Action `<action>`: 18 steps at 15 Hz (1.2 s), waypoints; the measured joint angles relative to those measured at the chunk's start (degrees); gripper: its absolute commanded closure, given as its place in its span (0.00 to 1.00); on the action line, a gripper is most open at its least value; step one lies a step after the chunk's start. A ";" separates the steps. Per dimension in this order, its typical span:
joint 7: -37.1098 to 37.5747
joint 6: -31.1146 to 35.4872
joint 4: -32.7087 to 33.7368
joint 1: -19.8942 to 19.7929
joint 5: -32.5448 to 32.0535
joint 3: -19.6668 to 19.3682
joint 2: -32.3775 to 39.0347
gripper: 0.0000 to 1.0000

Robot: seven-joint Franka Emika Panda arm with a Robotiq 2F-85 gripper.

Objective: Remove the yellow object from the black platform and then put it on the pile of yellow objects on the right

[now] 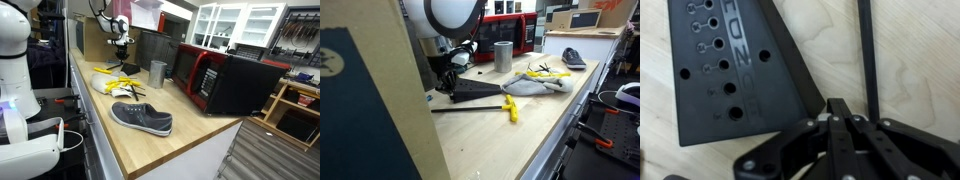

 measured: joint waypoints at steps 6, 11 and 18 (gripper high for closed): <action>0.01 0.00 2.85 1.17 -3.92 -2.54 1.55 1.00; 0.01 0.00 3.11 1.49 -6.13 -3.90 1.66 1.00; -4.31 -0.04 1.74 0.13 -5.33 -3.09 -0.21 1.00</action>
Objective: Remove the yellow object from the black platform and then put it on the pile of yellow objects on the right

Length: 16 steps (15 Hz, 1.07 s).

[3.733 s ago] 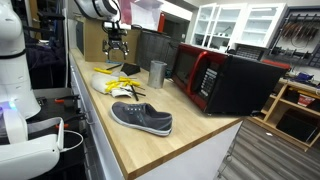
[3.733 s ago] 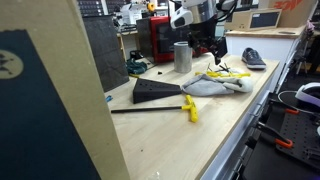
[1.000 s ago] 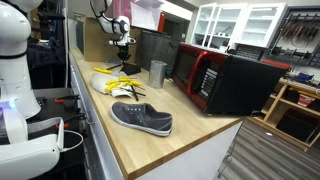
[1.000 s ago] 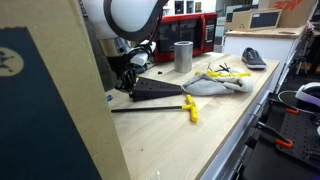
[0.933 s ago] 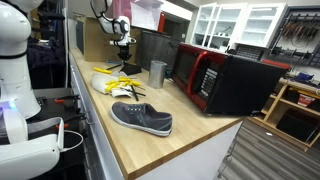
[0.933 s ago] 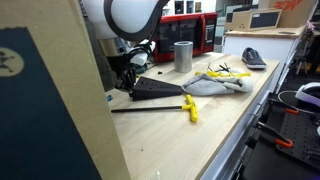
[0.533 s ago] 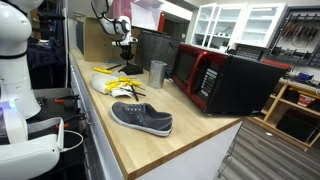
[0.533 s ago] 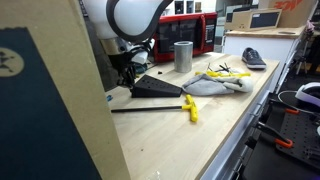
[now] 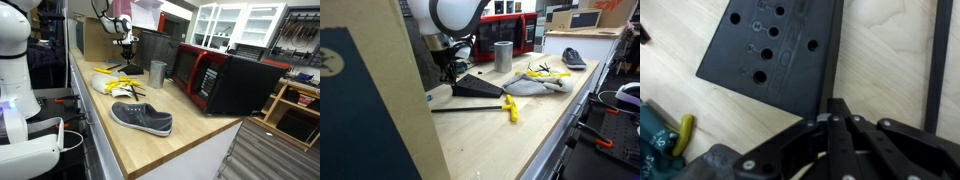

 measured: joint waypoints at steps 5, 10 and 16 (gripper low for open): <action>-8.05 -4.79 -4.14 -2.67 3.11 2.43 -7.78 0.72; -10.40 -12.12 -8.74 -4.55 3.47 2.96 -14.94 0.35; -9.78 -12.08 -14.86 -7.15 3.64 2.97 -22.57 0.00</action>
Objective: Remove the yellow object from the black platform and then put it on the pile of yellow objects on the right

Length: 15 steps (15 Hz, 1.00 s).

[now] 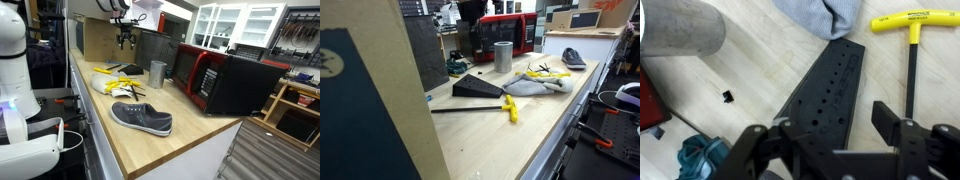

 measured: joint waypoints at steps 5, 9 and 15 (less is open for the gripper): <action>1.96 1.51 -4.60 -0.91 0.01 0.01 -6.92 0.00; 2.58 2.08 -7.05 -1.16 0.02 0.01 -11.94 0.00; 5.47 2.37 -8.62 -1.47 0.02 0.04 -17.35 0.00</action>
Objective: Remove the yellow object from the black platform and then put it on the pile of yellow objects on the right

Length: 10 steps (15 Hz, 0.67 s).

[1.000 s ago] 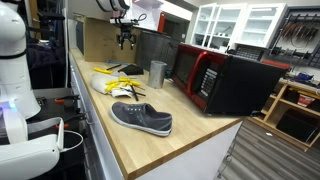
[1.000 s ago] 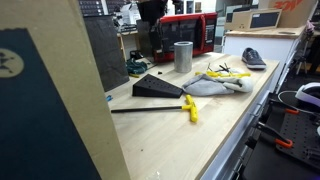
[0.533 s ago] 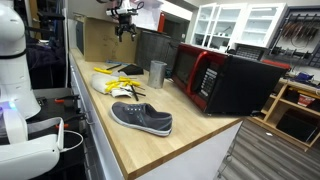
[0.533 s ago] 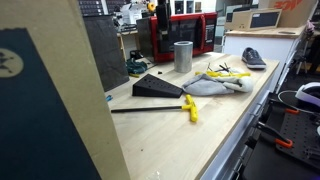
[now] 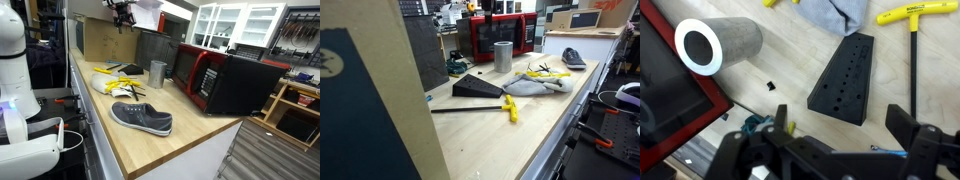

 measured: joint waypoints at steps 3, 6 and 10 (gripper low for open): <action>2.33 1.21 -0.90 -0.84 0.13 -0.01 -2.78 0.00; 3.20 2.68 -2.88 -2.21 1.43 -0.10 -5.99 0.00; 3.20 4.03 -5.49 -3.65 3.99 -0.60 -10.16 0.00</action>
